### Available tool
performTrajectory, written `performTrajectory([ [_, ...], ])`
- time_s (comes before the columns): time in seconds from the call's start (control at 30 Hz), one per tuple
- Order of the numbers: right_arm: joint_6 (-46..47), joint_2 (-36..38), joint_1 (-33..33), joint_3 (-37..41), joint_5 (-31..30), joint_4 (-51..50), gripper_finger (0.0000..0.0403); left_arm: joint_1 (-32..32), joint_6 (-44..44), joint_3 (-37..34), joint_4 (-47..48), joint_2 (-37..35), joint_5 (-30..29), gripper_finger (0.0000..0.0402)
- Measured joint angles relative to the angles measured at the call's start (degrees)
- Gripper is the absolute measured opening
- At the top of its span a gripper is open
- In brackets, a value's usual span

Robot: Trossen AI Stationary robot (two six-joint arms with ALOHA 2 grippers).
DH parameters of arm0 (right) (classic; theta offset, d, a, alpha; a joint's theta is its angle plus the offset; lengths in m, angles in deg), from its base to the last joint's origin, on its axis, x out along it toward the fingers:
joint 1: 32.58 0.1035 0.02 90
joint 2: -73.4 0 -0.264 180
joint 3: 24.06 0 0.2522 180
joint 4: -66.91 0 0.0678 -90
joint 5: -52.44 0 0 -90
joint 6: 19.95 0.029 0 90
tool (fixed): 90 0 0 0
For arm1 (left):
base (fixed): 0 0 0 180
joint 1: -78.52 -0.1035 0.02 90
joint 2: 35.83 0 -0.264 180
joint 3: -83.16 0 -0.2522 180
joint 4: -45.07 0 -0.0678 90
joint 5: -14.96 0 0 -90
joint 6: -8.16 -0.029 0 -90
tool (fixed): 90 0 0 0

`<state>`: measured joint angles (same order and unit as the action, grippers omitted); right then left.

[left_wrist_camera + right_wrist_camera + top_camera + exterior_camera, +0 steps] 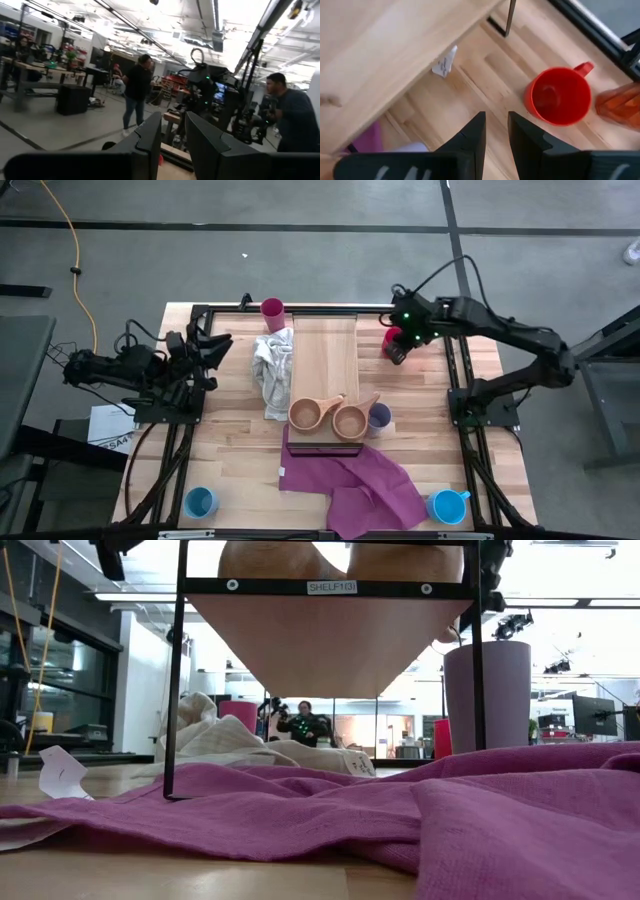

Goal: Stack small to large cups/mugs on shelf
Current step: Put the red mug on the shelf

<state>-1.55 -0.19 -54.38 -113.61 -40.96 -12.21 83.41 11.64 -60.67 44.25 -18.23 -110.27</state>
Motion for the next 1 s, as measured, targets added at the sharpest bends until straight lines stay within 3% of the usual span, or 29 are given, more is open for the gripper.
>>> performTrajectory([
  [0.6,-4.9,-0.8,-2.3,0.0,-0.6,-6.8,0.0073,0.0,4.0,0.0,3.0,-0.2,2.3,0.0078],
  [1.0,-5.4,-0.5,-2.2,0.0,1.2,-5.3,0.0073,0.0,4.9,0.0,7.3,-0.2,2.7,0.0078],
])
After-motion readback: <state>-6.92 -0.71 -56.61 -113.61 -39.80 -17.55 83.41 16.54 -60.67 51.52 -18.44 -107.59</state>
